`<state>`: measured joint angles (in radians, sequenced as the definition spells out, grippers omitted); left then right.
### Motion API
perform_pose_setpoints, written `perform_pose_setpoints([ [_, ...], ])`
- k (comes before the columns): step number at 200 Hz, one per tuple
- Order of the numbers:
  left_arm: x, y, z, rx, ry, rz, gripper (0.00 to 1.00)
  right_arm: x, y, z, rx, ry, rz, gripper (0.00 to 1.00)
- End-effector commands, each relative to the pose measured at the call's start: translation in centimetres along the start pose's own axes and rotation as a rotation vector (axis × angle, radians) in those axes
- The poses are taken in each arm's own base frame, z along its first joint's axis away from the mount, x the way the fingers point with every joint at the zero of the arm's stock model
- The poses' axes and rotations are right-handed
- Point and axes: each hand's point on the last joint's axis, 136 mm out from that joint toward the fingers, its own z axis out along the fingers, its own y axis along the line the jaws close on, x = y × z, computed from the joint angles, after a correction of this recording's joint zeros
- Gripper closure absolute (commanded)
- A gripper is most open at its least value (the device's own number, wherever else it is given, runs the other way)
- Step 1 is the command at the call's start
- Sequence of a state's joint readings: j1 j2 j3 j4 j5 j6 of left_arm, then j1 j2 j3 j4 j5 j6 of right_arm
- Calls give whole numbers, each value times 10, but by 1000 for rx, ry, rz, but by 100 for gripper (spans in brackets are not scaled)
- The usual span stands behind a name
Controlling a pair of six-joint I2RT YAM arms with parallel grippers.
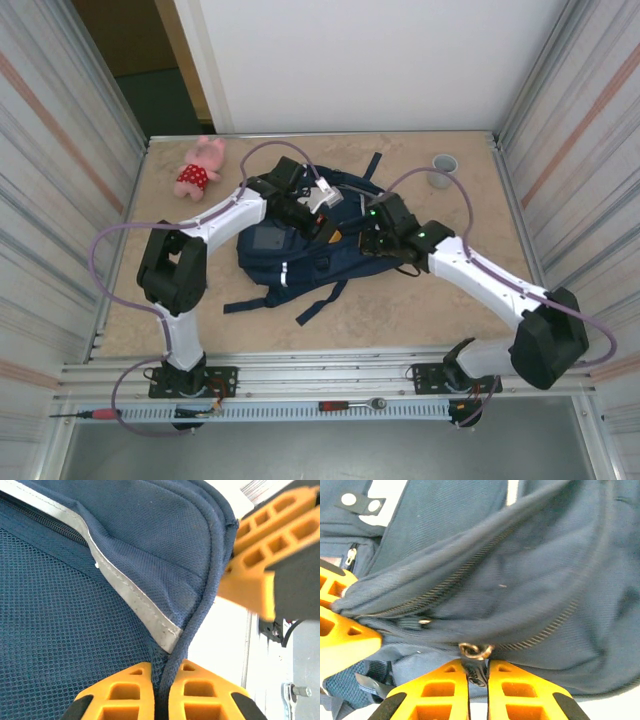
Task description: Pack the student bag
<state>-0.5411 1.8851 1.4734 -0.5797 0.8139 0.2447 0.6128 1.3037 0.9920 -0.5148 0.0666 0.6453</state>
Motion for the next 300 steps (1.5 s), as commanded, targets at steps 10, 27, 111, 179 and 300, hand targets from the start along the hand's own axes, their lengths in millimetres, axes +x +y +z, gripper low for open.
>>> perform_pose_setpoints([
  [10,17,3,-19,-53,66,-40,100,12,-67,-15,132,68,51,100],
  [27,19,5,-21,-76,72,-16,100,16,-64,-14,73,106,45,100],
  [111,22,7,-29,-124,81,324,100,46,-35,-7,-112,185,79,100],
  [179,30,-10,-26,-30,44,545,100,56,-24,-8,-190,215,124,100],
  [300,23,-21,-42,-87,-11,438,43,31,-17,-23,-244,218,156,53],
])
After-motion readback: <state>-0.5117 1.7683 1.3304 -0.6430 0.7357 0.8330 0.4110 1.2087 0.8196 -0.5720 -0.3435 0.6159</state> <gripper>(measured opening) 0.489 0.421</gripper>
